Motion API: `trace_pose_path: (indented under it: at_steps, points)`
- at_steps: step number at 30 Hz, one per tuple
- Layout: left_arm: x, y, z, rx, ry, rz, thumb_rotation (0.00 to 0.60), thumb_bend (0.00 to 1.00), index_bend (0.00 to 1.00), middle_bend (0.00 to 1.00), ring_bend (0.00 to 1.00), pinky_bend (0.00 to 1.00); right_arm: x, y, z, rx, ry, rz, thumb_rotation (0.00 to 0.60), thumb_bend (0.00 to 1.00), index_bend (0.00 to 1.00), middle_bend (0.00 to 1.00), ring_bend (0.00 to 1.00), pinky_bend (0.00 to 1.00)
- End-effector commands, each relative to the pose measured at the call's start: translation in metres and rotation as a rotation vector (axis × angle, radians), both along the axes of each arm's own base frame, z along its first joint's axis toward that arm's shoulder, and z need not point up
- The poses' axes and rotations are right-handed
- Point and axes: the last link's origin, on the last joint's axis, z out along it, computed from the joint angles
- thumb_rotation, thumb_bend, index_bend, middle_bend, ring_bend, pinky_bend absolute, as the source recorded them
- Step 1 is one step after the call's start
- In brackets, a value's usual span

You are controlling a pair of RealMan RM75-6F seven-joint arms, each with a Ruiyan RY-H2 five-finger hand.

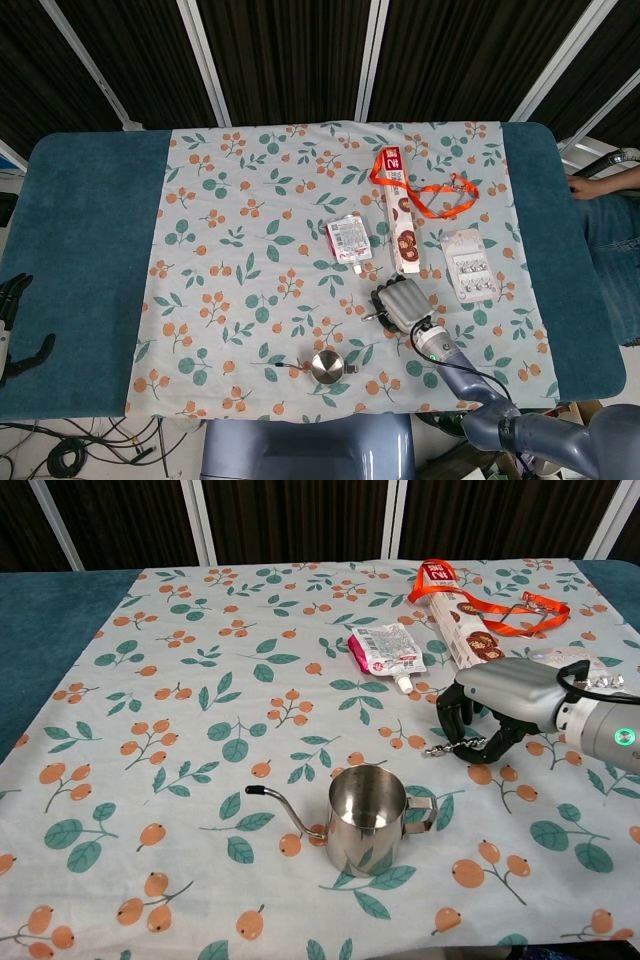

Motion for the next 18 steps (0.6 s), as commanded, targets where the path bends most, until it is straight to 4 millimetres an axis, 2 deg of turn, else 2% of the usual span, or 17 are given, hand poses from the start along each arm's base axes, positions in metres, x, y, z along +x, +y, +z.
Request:
trace_pose_path:
  at_steps: [1, 12, 18]
  points:
    - [0.0, 0.0, 0.0, 0.001, 0.0, 0.0, 0.6, 0.35, 0.0, 0.03, 0.01, 0.0, 0.0, 0.0, 0.001, 0.006, -0.008, -0.004, 0.6, 0.44, 0.65, 0.43, 0.4, 0.33]
    - [0.0, 0.0, 0.0, 0.002, -0.002, -0.001, 0.6, 0.35, 0.01, 0.03, 0.01, 0.0, 0.001, -0.004, 0.015, -0.016, -0.055, -0.027, 0.6, 0.44, 0.66, 0.44, 0.4, 0.33]
    - [0.0, 0.0, 0.0, 0.004, -0.003, -0.004, 0.6, 0.35, 0.0, 0.03, 0.01, 0.0, 0.006, -0.011, 0.038, -0.079, -0.041, -0.005, 0.6, 0.44, 0.66, 0.45, 0.41, 0.33]
